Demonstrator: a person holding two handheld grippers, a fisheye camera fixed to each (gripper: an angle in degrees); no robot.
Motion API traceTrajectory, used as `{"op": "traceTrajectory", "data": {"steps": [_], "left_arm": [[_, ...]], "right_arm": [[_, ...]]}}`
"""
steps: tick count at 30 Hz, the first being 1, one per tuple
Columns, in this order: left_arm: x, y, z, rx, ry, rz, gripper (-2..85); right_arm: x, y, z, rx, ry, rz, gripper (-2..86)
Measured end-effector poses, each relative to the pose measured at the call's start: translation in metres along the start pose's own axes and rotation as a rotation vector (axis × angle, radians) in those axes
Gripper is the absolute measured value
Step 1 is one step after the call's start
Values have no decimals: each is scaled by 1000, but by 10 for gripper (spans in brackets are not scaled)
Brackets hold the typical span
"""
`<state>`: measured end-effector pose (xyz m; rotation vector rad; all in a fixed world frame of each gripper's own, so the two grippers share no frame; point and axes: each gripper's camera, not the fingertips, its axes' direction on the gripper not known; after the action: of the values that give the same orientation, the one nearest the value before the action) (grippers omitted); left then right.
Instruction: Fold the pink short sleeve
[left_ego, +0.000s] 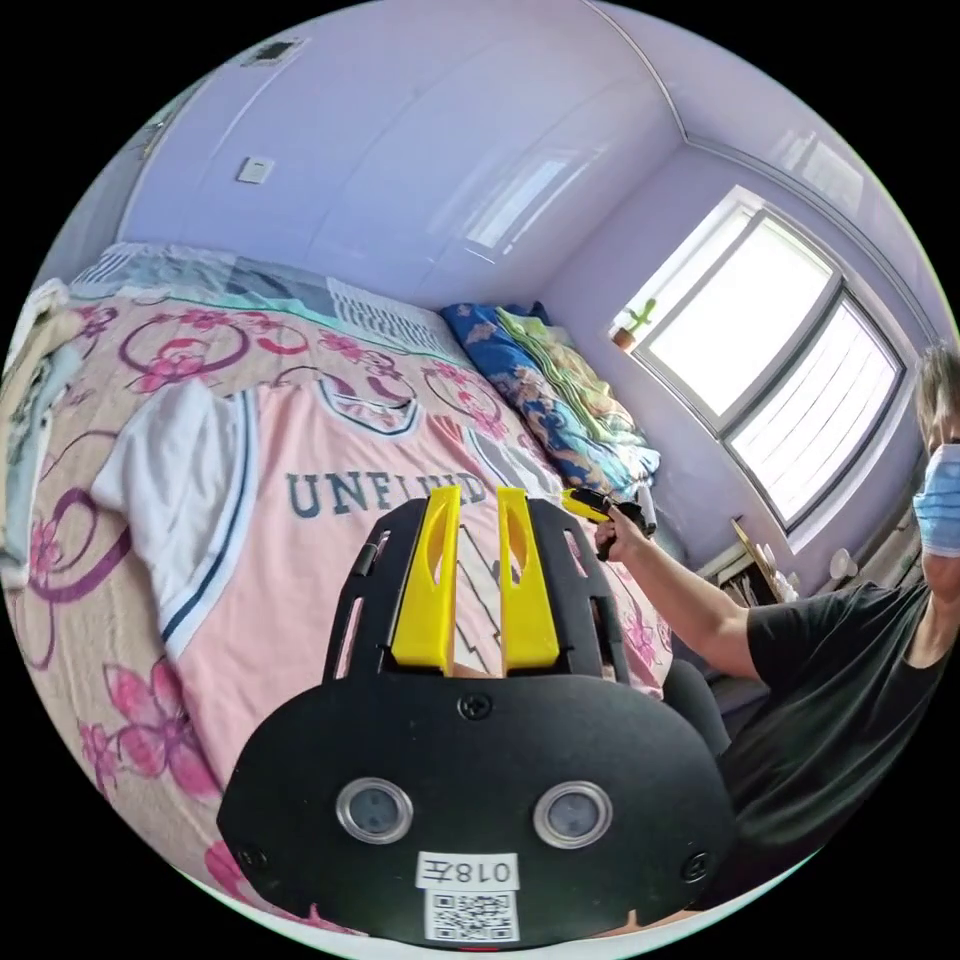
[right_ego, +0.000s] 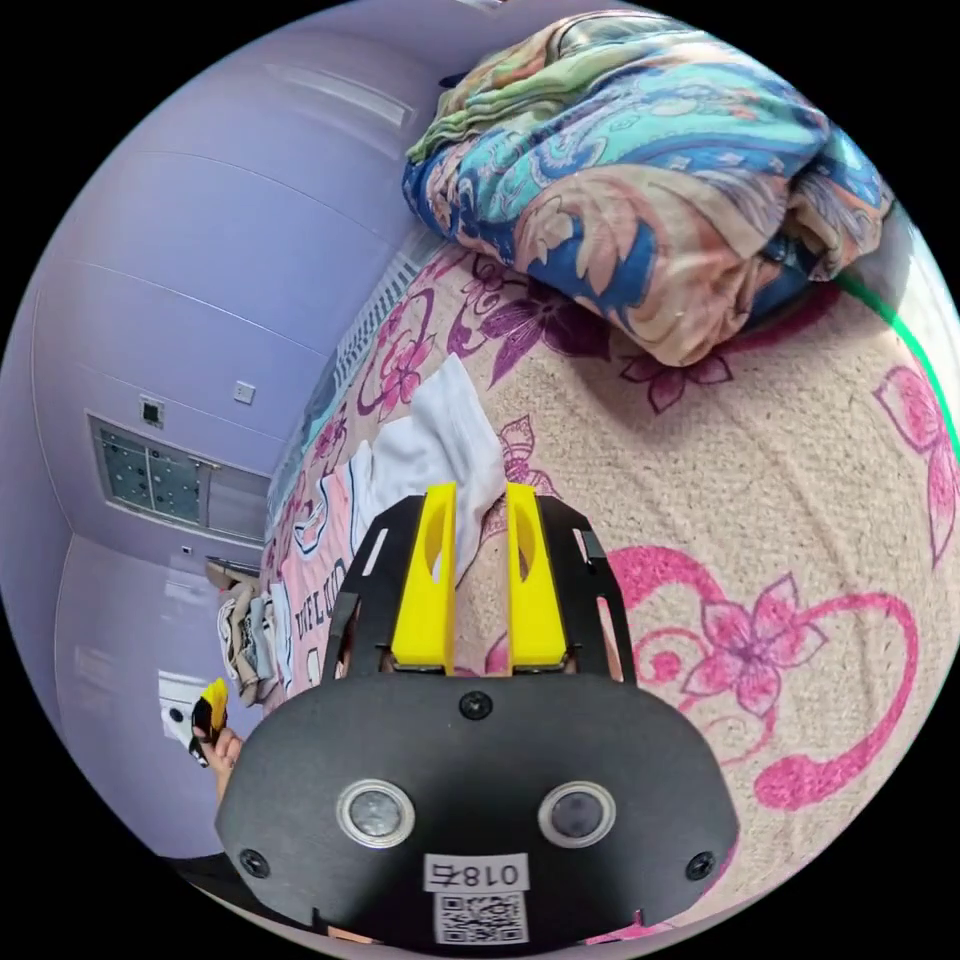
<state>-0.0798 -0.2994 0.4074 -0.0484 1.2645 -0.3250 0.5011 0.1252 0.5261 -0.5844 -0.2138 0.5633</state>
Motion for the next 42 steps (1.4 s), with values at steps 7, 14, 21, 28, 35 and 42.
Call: {"op": "traceTrajectory", "data": {"steps": [7, 14, 21, 28, 35, 42], "left_arm": [[167, -137, 210, -232, 38, 285, 107], [310, -178, 398, -402, -372, 583, 122], [329, -172, 469, -543, -479, 621, 125], [318, -205, 470, -556, -438, 475, 4], [256, -224, 431, -442, -138, 177, -9], [210, -220, 390, -316, -28, 90, -9]], "right_arm": [[13, 126, -109, -152, -124, -358, 102], [20, 215, -165, -239, 32, -433, 111], [18, 213, -179, -301, -18, -414, 116], [6, 211, -180, -400, 60, -429, 103], [-36, 228, -143, -545, 204, -518, 106], [-71, 228, -122, -627, 218, -514, 69]]}}
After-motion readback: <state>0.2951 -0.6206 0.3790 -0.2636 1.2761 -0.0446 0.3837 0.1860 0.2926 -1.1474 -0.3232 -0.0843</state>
